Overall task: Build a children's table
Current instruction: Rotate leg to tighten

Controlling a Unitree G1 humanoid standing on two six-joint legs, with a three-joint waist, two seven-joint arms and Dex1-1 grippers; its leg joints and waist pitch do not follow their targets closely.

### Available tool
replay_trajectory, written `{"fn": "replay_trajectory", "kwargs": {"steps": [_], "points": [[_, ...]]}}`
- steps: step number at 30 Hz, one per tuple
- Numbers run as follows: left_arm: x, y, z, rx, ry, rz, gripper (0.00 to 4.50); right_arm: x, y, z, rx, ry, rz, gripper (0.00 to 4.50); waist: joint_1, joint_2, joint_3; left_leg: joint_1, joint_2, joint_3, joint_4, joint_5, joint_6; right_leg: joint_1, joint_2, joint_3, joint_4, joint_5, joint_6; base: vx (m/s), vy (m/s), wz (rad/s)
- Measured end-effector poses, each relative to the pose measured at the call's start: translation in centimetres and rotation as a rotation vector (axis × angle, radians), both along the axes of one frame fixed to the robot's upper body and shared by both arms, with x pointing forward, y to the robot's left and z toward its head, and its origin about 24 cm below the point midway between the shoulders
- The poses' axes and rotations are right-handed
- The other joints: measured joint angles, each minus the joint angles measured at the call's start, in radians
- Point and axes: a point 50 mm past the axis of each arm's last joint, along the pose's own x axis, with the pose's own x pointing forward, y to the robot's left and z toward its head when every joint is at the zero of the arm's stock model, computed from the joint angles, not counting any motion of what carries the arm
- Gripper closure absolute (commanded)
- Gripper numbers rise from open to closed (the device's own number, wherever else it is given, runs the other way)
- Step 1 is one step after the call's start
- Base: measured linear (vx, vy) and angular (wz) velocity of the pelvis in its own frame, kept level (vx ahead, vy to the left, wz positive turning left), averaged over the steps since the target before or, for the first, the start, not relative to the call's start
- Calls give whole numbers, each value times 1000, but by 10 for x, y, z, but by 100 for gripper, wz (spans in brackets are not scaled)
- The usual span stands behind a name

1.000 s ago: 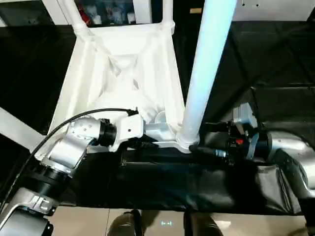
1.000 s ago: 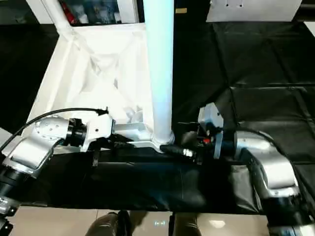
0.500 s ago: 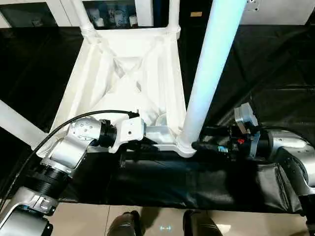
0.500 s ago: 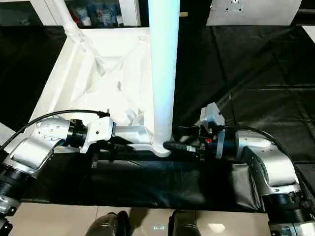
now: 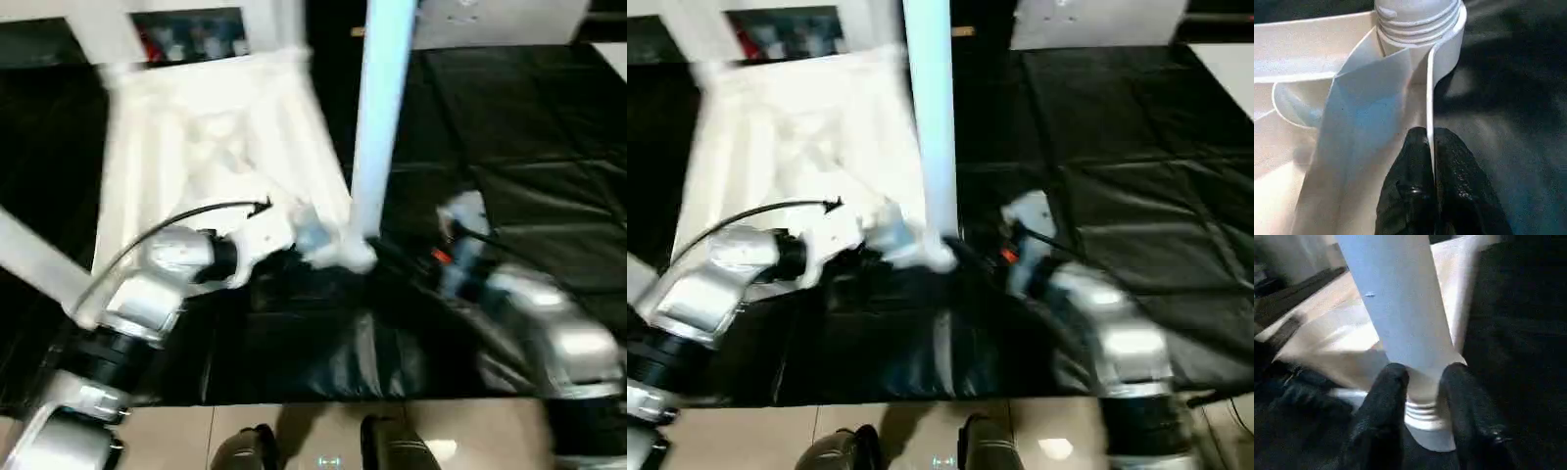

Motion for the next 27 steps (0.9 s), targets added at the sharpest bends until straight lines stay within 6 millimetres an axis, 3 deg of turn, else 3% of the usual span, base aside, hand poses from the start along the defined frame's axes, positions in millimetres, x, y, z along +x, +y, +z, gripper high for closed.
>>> {"fn": "replay_trajectory", "kwargs": {"steps": [2,5,7,9,14,19,24,27], "points": [[4,-15,1,-40,-13,80,450,4,11,2,20,1,-116,348,-3,0,0,-1,-1,0,-4,0,0,0,0,0,-5,2,2,0,0,0],[8,-34,6,-69,-35,124,450,4,32,-2,35,31,-146,348,-1,4,2,-3,-2,0,-11,1,0,0,0,0,-14,8,7,0,0,0],[7,-41,8,-74,-47,113,450,3,40,-4,41,48,-136,348,13,9,5,-5,-3,0,-18,5,7,-2,0,0,-18,7,8,26,-1,3],[6,-45,9,-71,-49,94,450,3,43,-2,38,38,-125,316,29,11,5,-5,-3,0,-24,7,9,-2,0,-1,-21,7,8,0,0,0],[6,-39,11,-46,-58,86,450,2,29,-5,2,23,-136,274,26,10,6,-6,-3,0,-26,7,10,-2,0,-2,-23,7,9,0,0,0],[4,-28,11,-27,-67,59,450,-3,1,-4,-37,-28,-108,243,21,8,10,-4,-2,0,-26,7,9,-2,0,-3,-23,7,9,0,0,0],[1,-12,10,1,-76,-8,450,-10,-30,14,-69,-108,0,205,23,9,13,-3,-1,0,-28,7,9,-2,1,-3,-24,7,9,0,0,0],[0,-4,11,16,-77,-48,450,-18,-42,14,-97,-106,78,184,24,9,14,-3,-1,0,-29,7,9,-1,1,-4,-26,7,9,0,0,0]]}}
